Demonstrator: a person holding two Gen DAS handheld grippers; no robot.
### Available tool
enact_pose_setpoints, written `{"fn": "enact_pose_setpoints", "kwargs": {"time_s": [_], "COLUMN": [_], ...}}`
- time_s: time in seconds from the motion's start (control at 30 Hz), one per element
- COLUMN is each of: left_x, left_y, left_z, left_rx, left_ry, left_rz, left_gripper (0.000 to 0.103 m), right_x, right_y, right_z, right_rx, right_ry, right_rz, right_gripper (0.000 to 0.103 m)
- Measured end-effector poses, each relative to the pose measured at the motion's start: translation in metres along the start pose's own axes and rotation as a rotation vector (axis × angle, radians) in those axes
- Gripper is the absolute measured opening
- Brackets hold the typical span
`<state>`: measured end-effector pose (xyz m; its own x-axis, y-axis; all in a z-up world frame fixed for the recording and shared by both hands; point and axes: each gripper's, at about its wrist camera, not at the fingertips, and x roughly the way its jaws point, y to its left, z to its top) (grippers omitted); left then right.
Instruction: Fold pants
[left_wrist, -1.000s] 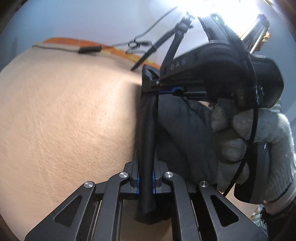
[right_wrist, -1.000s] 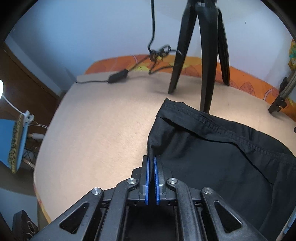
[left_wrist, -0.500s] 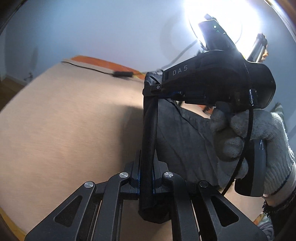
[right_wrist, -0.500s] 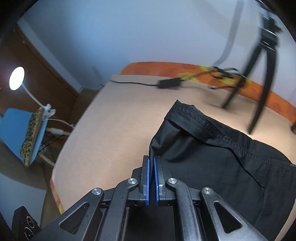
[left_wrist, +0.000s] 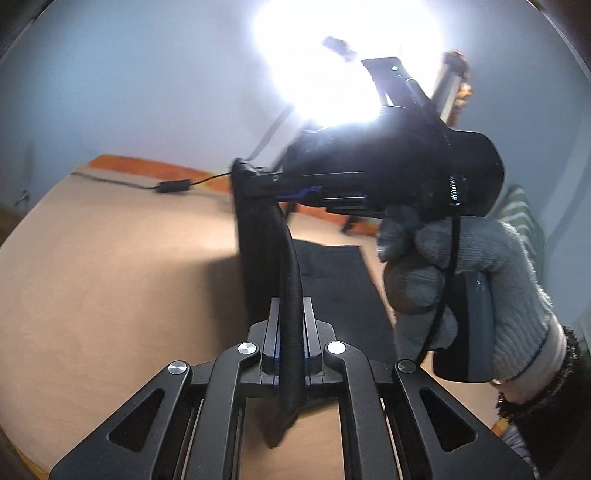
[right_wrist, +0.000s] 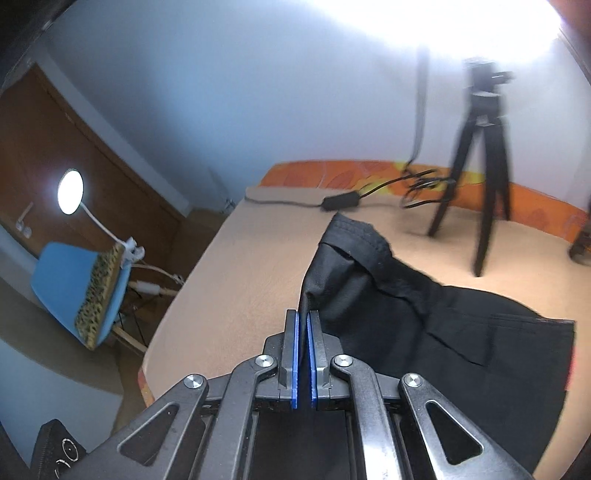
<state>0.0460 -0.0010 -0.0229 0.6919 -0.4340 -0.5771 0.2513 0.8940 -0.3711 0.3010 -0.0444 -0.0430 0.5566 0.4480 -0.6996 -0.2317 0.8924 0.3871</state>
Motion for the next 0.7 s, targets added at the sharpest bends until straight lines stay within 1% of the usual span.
{"fn": "enact_pose_setpoints", "kwargs": {"time_s": [0.1, 0.2, 0.3, 0.37, 0.4, 0.5, 0.63, 0.7], "left_x": [0.01, 0.024, 0.043, 0.057, 0.066, 0.09, 0.113, 0.119], "left_y": [-0.025, -0.05, -0.074, -0.086, -0.094, -0.107, -0.12, -0.125], "left_z": [0.004, 0.001, -0.004, -0.009, -0.013, -0.018, -0.028, -0.032], "left_rx": [0.038, 0.072, 0.115, 0.142, 0.154, 0.177, 0.2, 0.206], "left_ry": [0.005, 0.029, 0.059, 0.084, 0.102, 0.141, 0.182, 0.213], "left_rz": [-0.04, -0.073, -0.092, -0.099, -0.103, -0.106, -0.102, -0.112], "left_gripper": [0.007, 0.007, 0.007, 0.007, 0.007, 0.007, 0.008, 0.021], "right_x": [-0.027, -0.048, -0.068, -0.079, -0.081, -0.085, -0.082, -0.077], "right_y": [-0.018, -0.041, -0.07, -0.096, -0.104, -0.142, -0.18, -0.19], "right_z": [-0.002, -0.006, -0.013, -0.02, -0.022, -0.036, -0.047, -0.051], "right_rx": [0.013, 0.036, 0.067, 0.103, 0.114, 0.167, 0.224, 0.235], "right_ry": [-0.037, -0.06, -0.078, -0.089, -0.09, -0.085, -0.076, -0.07], "right_rz": [-0.005, -0.017, -0.038, -0.055, -0.06, -0.089, -0.094, -0.094], "right_gripper": [0.001, 0.001, 0.001, 0.001, 0.001, 0.001, 0.001, 0.001]}}
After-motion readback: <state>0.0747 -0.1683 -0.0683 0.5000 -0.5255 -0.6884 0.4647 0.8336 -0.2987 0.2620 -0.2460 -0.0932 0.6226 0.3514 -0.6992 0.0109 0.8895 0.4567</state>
